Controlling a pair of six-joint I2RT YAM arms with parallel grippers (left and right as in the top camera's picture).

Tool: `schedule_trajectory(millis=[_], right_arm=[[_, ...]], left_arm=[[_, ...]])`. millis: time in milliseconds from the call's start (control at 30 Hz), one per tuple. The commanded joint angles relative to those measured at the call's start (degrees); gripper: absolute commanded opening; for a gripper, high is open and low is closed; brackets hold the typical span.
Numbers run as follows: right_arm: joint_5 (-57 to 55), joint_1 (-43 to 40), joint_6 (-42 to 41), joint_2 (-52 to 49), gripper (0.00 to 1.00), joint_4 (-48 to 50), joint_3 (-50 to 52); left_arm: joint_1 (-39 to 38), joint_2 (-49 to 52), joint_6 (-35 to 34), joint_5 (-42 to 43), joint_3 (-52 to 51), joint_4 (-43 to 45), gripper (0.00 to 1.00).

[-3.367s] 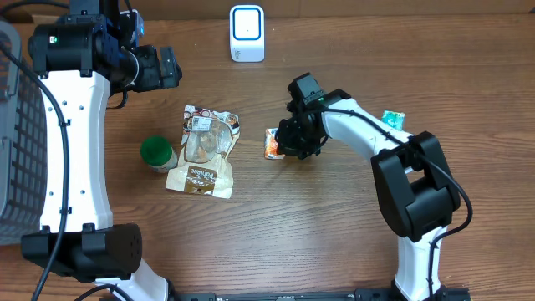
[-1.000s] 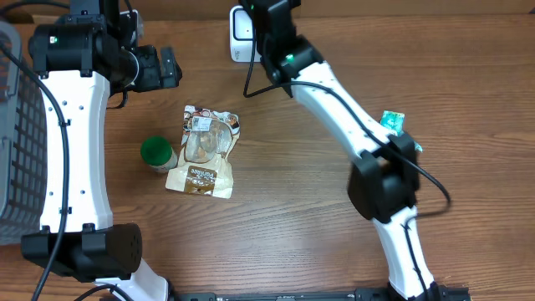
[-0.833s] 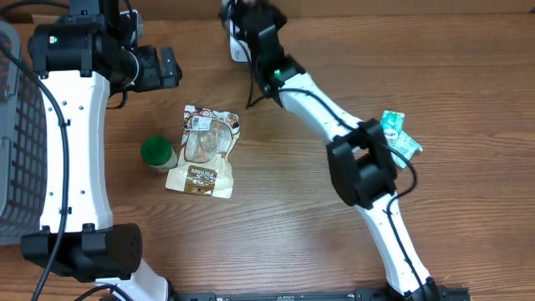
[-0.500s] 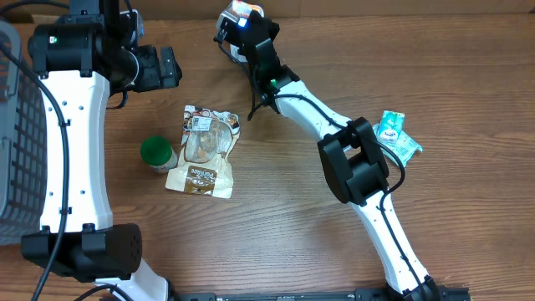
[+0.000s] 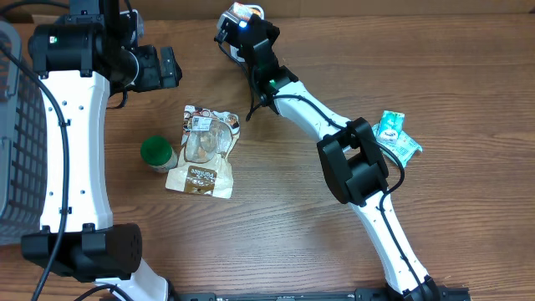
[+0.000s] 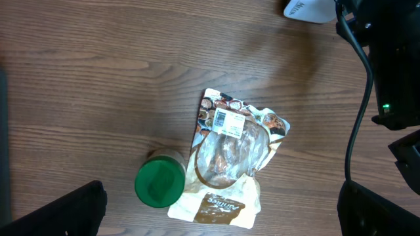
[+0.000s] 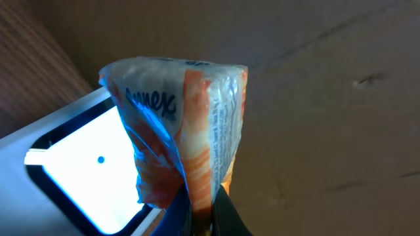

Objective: Scan the item barcode
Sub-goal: 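Lift the Kleenex pack and hold it before the white scanner, then carry the Kleenex pack right and release it near the green packs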

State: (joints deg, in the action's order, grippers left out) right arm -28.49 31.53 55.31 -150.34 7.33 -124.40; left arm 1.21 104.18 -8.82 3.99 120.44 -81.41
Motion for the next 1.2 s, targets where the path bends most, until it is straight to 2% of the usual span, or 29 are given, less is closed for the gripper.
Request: schedule_trajectory(millis=[0,300,433,567,667,800,933,1167], right_arm=[[1.07,0.28,-10.38,5.99,0.04,-3.32,-0.44],[13.09,0.09,-30.18,15.56,0.04,-28.96,-0.46],[23.3,-0.94,-41.83,19.58,0.04,-39.74,-0.46],[31.47,-3.13,-58.88,23.85,0.04,-55.34,-0.46],[33.83,-5.53,-65.99,25.88,0.04,-69.94,-0.46],[38.88,-9.46,-66.23,26.05,0.04,-84.37,-0.37],[37.29,-13.44,-66.23,26.03,0.04,-93.24,0.11],[28.72,-19.93,-71.91,26.03,0.04,-97.57,0.87]], left_arm=[[0.13,-0.37,-0.39,-0.37,0.2,0.02,1.0],[0.13,-0.37,-0.39,-0.37,0.2,0.04,0.99],[0.13,-0.37,-0.39,-0.37,0.2,0.02,1.0],[0.13,-0.37,-0.39,-0.37,0.2,0.04,0.99],[0.13,-0.37,-0.39,-0.37,0.2,0.04,1.0],[0.13,-0.37,-0.39,-0.37,0.2,0.02,1.0],[0.13,-0.37,-0.37,-0.37,0.2,0.02,1.0],[0.13,-0.37,-0.37,-0.37,0.2,0.02,0.99]])
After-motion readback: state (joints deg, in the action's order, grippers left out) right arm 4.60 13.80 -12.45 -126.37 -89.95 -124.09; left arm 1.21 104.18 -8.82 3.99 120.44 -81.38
